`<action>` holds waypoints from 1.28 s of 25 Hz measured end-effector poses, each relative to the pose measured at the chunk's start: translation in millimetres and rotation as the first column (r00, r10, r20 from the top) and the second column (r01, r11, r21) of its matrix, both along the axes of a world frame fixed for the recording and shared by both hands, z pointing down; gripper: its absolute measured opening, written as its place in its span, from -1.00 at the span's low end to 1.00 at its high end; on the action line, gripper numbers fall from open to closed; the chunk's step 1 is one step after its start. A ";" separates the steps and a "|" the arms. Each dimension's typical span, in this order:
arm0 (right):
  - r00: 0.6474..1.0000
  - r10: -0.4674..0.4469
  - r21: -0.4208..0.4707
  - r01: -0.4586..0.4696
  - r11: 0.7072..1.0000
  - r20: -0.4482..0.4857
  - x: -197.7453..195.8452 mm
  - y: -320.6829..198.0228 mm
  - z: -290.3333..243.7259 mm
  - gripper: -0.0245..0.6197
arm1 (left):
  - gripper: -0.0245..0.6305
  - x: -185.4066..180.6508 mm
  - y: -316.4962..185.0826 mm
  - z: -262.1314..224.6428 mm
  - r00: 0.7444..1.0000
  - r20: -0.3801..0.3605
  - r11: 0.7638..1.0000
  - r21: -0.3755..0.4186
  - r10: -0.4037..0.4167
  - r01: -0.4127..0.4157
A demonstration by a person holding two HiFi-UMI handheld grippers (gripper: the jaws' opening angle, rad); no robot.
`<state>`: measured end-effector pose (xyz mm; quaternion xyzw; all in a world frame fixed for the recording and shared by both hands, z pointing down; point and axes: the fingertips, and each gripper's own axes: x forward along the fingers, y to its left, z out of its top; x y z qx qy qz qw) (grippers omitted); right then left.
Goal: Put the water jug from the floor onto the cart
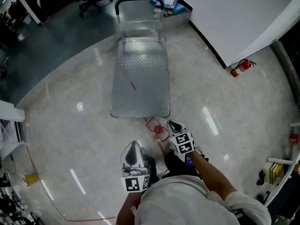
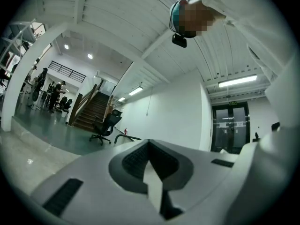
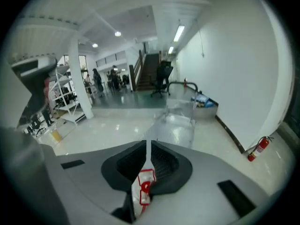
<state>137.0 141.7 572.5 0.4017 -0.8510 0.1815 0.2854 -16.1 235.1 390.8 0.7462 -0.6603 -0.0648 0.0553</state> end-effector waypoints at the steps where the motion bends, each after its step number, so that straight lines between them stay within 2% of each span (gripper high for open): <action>1: 0.999 -0.016 -0.055 0.014 0.998 -0.034 -4.1 -4.9 26.3 -0.88 | -0.92 -2.7 -6.0 4.5 1.000 0.005 1.000 0.004 -0.001 0.001; 3: 0.995 -0.051 -0.168 0.036 0.985 -0.088 -12.0 -9.4 82.8 -0.84 | -0.92 -10.0 -16.1 17.5 1.000 0.012 1.000 0.001 -0.007 0.007; 4: 0.991 -0.075 -0.236 0.048 0.970 -0.108 -15.3 -3.6 112.5 -0.73 | -0.92 -13.8 -16.7 25.7 1.000 0.007 1.000 -0.015 -0.013 0.013; 7: 0.973 -0.170 -0.434 0.087 0.897 -0.157 -22.6 28.8 189.8 -0.32 | -0.92 -20.5 -13.2 51.2 0.999 -0.017 0.996 -0.087 -0.029 0.027; 10: 0.946 -0.243 -0.512 0.103 0.853 -0.216 -24.2 41.0 255.7 -0.20 | -0.92 -22.6 -20.5 79.0 1.000 -0.019 0.991 -0.133 -0.018 0.016; 14: 0.920 -0.279 -0.554 0.086 0.828 -0.276 -25.7 49.6 320.8 -0.11 | -0.92 -27.6 -24.1 115.4 1.000 -0.020 0.982 -0.188 -0.017 0.013; 21: 0.878 -0.310 -0.569 0.054 0.821 -0.365 -27.1 49.4 389.6 -0.05 | -0.92 -39.2 -18.0 157.1 0.997 -0.043 0.965 -0.257 -0.058 0.045; 24: 0.872 -0.320 -0.584 0.050 0.810 -0.370 -27.3 53.9 404.9 -0.05 | -0.92 -44.1 -12.3 164.8 0.996 -0.048 0.960 -0.272 -0.081 0.065; 32: 0.876 -0.305 -0.557 0.051 0.829 -0.373 -31.6 54.2 415.4 -0.03 | -0.92 -55.4 -0.9 174.6 0.994 -0.051 0.955 -0.285 -0.097 0.079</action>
